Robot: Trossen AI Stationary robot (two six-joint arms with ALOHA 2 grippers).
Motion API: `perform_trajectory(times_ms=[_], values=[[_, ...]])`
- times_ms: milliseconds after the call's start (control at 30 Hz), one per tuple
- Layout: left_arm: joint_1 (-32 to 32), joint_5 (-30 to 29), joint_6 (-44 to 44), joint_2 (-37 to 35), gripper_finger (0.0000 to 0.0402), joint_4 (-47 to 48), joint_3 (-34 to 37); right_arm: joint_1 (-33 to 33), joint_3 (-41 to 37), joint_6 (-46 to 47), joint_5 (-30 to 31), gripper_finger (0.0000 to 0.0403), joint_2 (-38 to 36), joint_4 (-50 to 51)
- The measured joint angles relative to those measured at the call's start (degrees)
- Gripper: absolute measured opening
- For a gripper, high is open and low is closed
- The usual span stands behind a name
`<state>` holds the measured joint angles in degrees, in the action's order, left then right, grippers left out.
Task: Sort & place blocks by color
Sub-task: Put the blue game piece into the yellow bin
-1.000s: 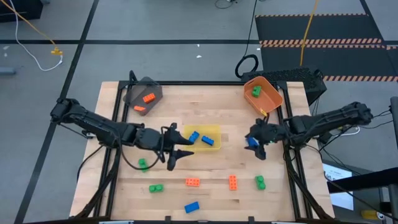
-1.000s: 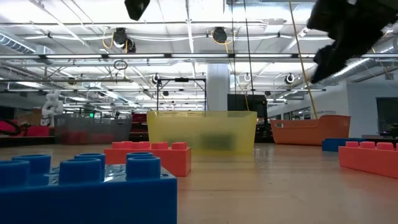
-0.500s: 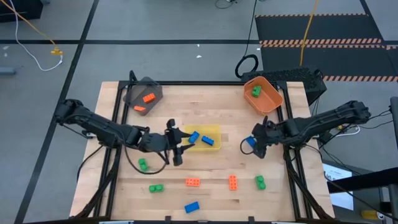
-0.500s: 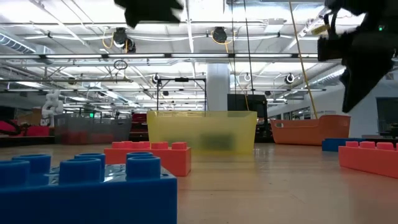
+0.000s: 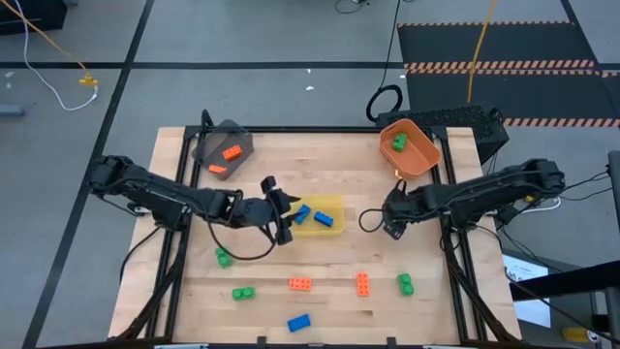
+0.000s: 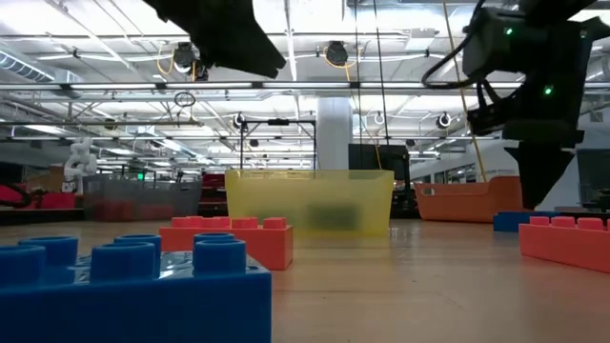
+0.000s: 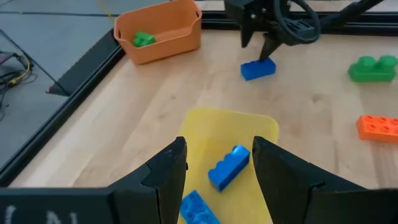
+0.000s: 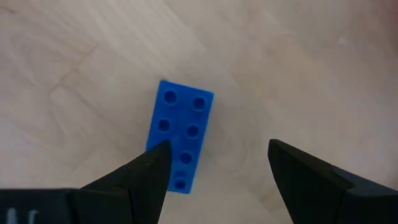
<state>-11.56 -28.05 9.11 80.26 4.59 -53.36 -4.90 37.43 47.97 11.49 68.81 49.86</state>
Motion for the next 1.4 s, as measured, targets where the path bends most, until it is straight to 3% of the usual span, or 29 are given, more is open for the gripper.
perform_trajectory(times_ms=[200,767,1133,1267,1400], values=[[-0.2,0.0,0.8,0.0,0.0182,-0.5,0.0,1.2,0.0,-0.1,-6.7,0.0258,1.5,-4.4],[-3.2,-0.1,5.6,0.0,0.0182,0.5,0.0,0.6,0.0,3.0,-9.9,0.0258,-0.6,-6.7],[-3.5,-0.2,6.4,0.0,0.0182,1.8,0.0,-1.9,0.0,3.1,-8.4,0.0257,8.3,-7.3],[-3.5,-0.2,6.4,0.0,0.0182,2.2,0.0,-2.0,0.2,-0.4,-6.3,0.0238,10.6,-7.1],[-3.5,-0.2,6.4,0.0,0.0182,2.5,0.0,-2.0,0.2,-3.0,-5.8,0.0189,11.0,-7.9]])
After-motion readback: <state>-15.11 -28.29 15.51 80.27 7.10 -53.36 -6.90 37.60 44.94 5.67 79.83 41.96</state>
